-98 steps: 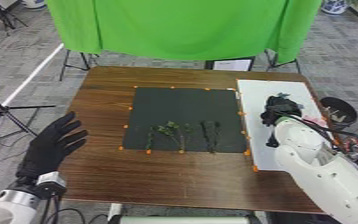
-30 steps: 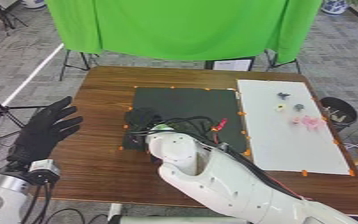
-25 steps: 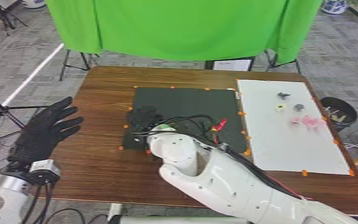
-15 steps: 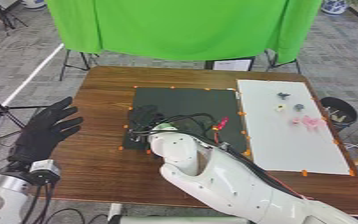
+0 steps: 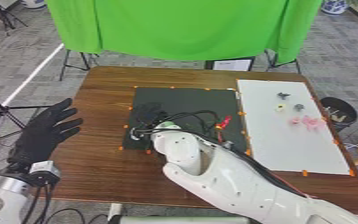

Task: Arrange flowers

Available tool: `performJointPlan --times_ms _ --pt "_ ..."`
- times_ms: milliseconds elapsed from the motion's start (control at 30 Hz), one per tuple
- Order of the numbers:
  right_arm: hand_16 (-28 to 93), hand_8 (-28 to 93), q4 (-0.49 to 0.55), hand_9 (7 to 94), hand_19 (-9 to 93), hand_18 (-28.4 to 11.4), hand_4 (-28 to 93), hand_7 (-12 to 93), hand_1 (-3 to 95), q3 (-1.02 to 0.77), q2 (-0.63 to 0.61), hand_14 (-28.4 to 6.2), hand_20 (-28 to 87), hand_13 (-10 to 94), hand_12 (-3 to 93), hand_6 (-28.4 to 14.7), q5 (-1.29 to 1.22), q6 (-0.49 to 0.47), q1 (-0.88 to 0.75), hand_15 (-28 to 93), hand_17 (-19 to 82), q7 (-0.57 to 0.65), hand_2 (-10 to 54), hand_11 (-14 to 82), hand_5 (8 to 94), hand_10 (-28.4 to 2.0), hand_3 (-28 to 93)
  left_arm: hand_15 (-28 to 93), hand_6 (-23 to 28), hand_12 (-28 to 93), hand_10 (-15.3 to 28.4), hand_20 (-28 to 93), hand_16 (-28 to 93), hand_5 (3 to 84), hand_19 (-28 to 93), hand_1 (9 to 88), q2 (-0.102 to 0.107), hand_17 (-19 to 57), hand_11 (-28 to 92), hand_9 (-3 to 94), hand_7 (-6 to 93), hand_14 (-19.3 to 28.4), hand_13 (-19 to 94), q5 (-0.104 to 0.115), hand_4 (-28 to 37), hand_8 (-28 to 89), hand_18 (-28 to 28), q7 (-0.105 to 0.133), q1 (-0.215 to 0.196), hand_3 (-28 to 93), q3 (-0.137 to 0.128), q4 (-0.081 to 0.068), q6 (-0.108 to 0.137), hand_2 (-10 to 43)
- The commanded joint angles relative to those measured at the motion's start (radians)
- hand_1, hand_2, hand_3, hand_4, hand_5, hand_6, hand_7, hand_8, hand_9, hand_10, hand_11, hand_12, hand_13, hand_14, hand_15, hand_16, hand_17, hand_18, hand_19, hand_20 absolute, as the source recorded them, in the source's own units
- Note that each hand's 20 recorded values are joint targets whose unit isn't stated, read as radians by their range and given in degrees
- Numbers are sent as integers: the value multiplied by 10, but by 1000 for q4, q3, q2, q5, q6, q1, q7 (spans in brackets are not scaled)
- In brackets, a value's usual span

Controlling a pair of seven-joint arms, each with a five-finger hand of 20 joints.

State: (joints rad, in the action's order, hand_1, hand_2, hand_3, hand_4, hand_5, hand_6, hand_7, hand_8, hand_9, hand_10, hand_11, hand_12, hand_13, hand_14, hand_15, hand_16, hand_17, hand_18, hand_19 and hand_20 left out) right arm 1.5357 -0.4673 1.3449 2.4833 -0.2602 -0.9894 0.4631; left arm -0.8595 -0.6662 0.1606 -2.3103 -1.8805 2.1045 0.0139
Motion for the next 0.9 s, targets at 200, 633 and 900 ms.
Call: performJointPlan --times_ms 200,633,900 --pt "261 -139 171 390 685 -219 -250 322 199 -239 -208 -118 369 507 254 -54 -222 49 -37 789 175 -43 -95 322 336 -146 896 402 39 172 119 121 -12 267 430 241 -46 -98 215 228 199 160 183 0 -283 -111 217 -5 -41 715 -18 12 1 -33" --pt "188 -153 182 351 638 -221 -261 338 217 -427 -576 -119 377 425 252 -24 -230 132 -125 716 141 73 -95 280 296 -147 902 401 39 172 119 120 -11 266 429 242 -72 -98 215 227 200 160 183 -2 -283 -111 216 -1 -68 713 -31 16 -4 -32" --pt "182 -151 187 360 630 -220 -276 332 214 -588 -701 -112 381 428 248 -33 -222 110 -298 695 141 152 -95 265 306 -145 908 402 39 173 119 121 -11 267 427 242 -77 -97 215 227 199 161 183 -4 -283 -111 214 -7 -68 714 -32 15 -9 -32"
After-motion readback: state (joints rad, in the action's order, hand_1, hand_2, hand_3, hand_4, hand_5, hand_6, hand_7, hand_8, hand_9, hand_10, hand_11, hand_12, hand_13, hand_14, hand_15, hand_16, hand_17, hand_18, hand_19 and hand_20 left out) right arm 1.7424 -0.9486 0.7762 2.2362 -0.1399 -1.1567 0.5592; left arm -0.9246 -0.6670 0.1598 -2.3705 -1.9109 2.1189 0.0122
